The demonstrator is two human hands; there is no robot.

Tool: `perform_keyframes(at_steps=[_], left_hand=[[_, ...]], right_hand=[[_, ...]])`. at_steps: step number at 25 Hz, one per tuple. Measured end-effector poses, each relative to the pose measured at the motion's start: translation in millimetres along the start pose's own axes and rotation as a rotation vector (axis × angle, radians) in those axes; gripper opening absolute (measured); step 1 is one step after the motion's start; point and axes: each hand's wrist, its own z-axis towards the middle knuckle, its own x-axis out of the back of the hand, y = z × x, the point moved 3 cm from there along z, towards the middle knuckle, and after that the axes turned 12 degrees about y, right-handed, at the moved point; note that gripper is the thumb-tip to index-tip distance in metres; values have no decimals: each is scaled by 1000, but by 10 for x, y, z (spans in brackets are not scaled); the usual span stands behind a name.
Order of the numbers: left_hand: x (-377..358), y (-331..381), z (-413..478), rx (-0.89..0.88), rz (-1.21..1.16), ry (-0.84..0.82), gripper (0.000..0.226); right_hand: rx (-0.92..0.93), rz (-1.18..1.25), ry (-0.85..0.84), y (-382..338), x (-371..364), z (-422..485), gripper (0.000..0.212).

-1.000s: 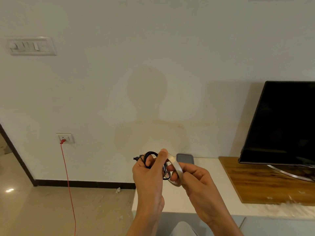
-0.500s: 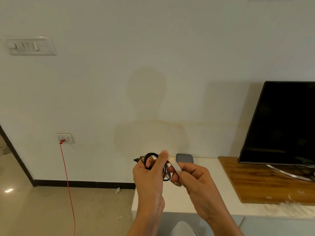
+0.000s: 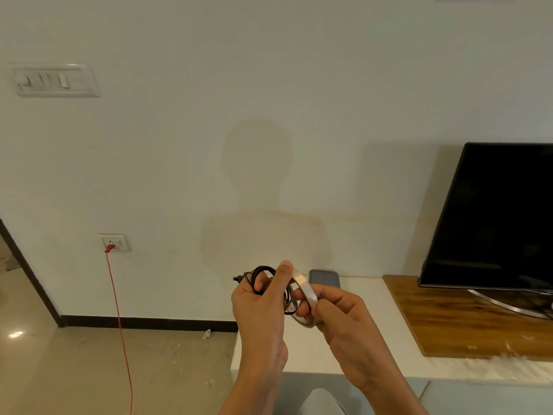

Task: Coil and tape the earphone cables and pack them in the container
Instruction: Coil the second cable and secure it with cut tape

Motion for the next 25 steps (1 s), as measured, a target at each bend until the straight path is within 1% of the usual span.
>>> perform_keyframes(at_steps=[6, 9, 17, 20, 25], left_hand=[[5, 0, -1, 2, 10, 17, 49], [6, -9, 10, 6, 0, 22, 48], [11, 1, -6, -8, 33, 33, 47], [10, -1, -8, -3, 31, 30, 47], [2, 2, -36, -1, 43, 36, 46]], right_hand=[[-6, 3, -5, 6, 25, 8, 46], [-56, 75, -1, -6, 26, -17, 46], [-65, 83, 7, -18, 22, -24, 55], [-108, 130, 14, -14, 20, -26, 51], [-82, 59, 30, 15, 43, 5, 41]])
